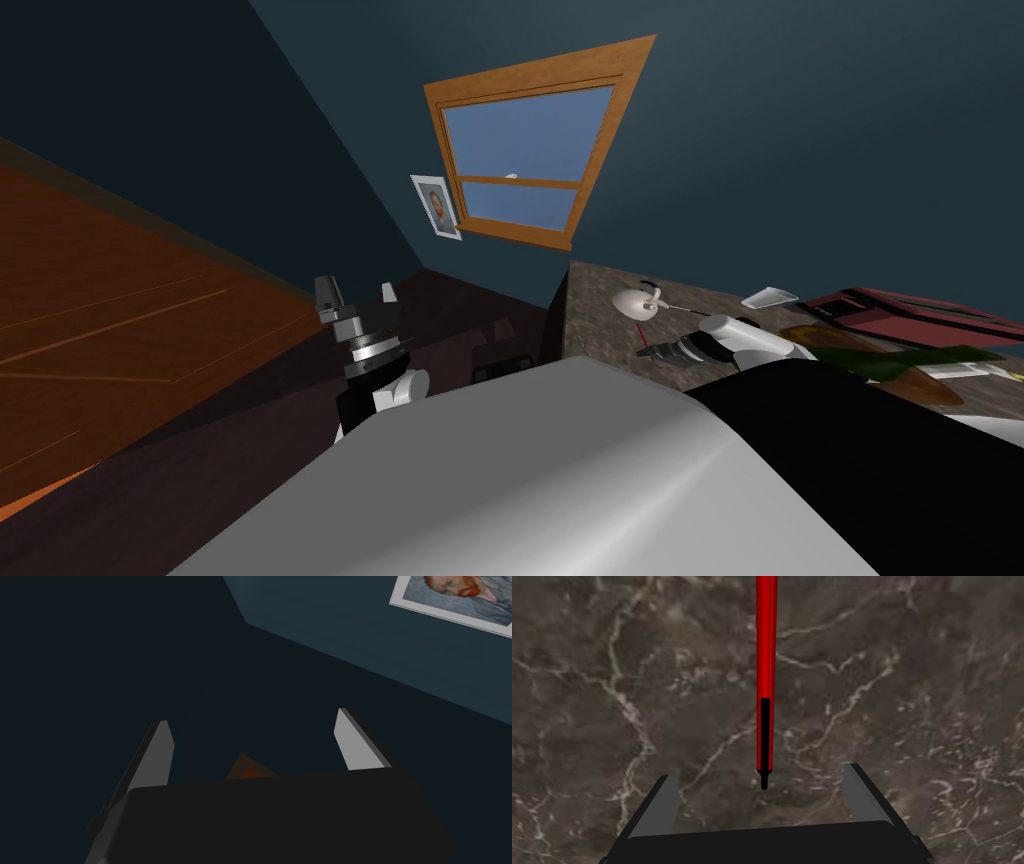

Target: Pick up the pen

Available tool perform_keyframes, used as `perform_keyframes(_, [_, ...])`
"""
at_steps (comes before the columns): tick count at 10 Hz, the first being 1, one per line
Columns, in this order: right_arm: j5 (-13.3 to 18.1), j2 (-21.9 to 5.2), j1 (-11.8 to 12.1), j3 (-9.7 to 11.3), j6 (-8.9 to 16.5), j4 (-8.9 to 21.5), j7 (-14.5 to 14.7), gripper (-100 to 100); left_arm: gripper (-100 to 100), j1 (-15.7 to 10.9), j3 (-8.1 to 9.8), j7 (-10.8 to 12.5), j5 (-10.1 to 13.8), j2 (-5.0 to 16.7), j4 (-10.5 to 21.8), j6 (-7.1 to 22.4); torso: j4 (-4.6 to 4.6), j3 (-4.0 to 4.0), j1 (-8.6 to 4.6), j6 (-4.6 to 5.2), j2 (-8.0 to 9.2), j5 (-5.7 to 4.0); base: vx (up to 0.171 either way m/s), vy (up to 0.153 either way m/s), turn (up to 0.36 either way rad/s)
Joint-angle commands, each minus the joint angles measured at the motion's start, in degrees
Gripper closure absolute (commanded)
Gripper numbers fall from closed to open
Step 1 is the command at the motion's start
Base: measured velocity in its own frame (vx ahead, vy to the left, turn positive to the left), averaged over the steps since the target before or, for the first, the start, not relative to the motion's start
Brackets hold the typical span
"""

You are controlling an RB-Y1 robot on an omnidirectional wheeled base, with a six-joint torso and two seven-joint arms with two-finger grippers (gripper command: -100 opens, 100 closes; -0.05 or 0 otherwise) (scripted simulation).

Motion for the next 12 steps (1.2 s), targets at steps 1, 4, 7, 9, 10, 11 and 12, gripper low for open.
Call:
perform_keyframes(1, [0.0, 0.0, 0.0, 0.0, 0.0, 0.0, 0.0, 100, 0, 0.0, 0.00, 0.0, 0.0, 0.0, 0.0, 0.0, 0.00, 0.00, 0.00, 0.00, 0.00, 0.00, 0.000, 0.000, 0.000])
perform_keyframes(4, [0.0, 0.0, 0.0, 0.0, 0.0, 0.0, 0.0, 100, 0, 0.0, 0.00, 0.0, 0.0, 0.0, 0.0, 0.0, -0.04, -0.09, 0.01, -0.02, -0.15, 0.00, 0.000, 0.000, 0.000])
perform_keyframes(7, [0.6, -0.6, -0.3, -1.4, 0.8, 1.6, 2.6, 100, 0, 0.0, 0.00, 0.0, 0.0, 0.0, 0.0, 0.0, -0.04, -0.10, 0.01, -0.03, -0.17, 0.00, 0.018, 0.010, -0.060])
perform_keyframes(9, [1.1, -1.2, -0.6, -2.5, 1.3, 3.0, 4.7, 100, 0, 0.0, 0.00, 0.0, 0.0, 0.0, 0.0, 0.0, -0.09, -0.18, 0.14, 0.08, -0.29, 0.04, 0.060, 0.027, -0.166])
perform_keyframes(10, [1.3, -1.5, -0.8, -3.1, 1.6, 3.7, 5.8, 100, 0, 0.0, 0.00, 0.0, 0.0, 0.0, 0.0, 0.0, -0.08, -0.19, 0.10, -0.01, -0.31, 0.04, 0.051, 0.007, -0.040])
perform_keyframes(11, [1.6, -1.8, -0.9, -3.7, 1.9, 4.4, 6.8, 100, 0, 0.0, 0.00, 0.0, 0.0, 0.0, 0.0, 0.0, -0.08, -0.20, 0.06, -0.05, -0.34, 0.03, 0.050, 0.007, -0.041])
perform_keyframes(12, [1.8, -2.1, -1.0, -4.2, 2.1, 5.0, 7.9, 100, 0, 0.0, 0.00, 0.0, 0.0, 0.0, 0.0, 0.0, -0.08, -0.21, 0.04, -0.05, -0.36, 0.02, 0.071, 0.008, -0.056])
